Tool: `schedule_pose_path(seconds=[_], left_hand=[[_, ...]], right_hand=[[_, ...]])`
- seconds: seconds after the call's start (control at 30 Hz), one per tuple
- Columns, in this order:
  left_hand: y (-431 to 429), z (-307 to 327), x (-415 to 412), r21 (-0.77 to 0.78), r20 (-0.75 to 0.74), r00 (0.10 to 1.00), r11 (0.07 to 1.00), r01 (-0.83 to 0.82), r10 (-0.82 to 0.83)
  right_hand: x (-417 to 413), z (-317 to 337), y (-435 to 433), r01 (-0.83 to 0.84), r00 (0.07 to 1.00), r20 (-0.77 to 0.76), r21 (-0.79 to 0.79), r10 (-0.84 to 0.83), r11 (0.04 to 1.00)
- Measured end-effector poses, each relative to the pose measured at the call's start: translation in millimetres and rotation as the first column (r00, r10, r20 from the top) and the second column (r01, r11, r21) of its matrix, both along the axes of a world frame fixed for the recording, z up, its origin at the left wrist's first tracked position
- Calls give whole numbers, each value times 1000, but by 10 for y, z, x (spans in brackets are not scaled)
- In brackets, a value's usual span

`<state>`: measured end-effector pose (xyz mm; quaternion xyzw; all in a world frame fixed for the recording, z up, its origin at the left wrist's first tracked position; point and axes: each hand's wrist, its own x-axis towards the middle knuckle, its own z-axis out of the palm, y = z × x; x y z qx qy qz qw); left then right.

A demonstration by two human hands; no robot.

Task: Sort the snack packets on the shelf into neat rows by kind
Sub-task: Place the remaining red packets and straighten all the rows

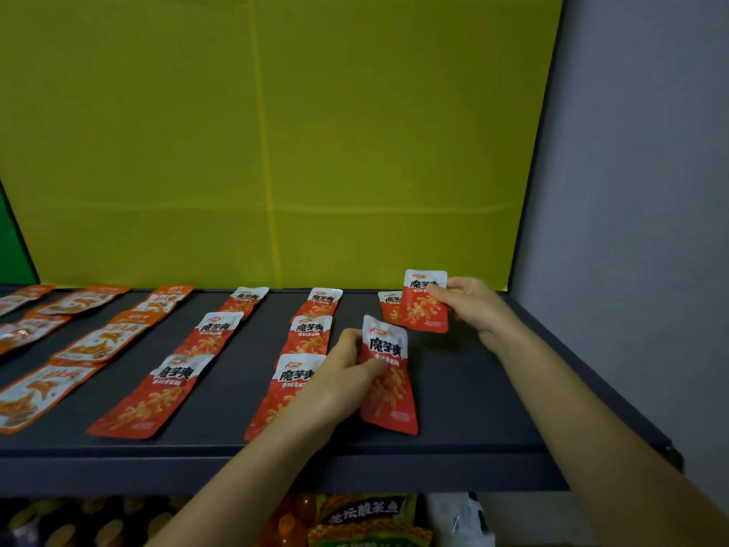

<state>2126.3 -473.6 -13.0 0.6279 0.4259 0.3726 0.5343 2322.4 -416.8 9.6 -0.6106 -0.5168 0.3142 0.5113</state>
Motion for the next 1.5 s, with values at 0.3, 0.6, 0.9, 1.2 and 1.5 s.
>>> schedule_pose_path(seconds=[0.3,0.6,0.9,1.2,1.5], left_hand=[[-120,-33,-165,270,-388,921,960,77,35],[-57,-162,77,523,-481,857,844,115,182],[18,-211,252,631,-629,690,754,185,358],[69,-234,275,662,-584,692,743,101,425],[584,-63,594,339,-667,717,939,50,203]], right_hand=[[-112,-313,245,49,975,222,-131,-19,990],[-109,-336,222,86,912,409,-144,-20,986],[-116,-313,185,78,850,527,-140,8,987],[-91,-330,149,106,805,593,-105,-23,989],[-63,-392,106,51,747,662,-147,60,988]])
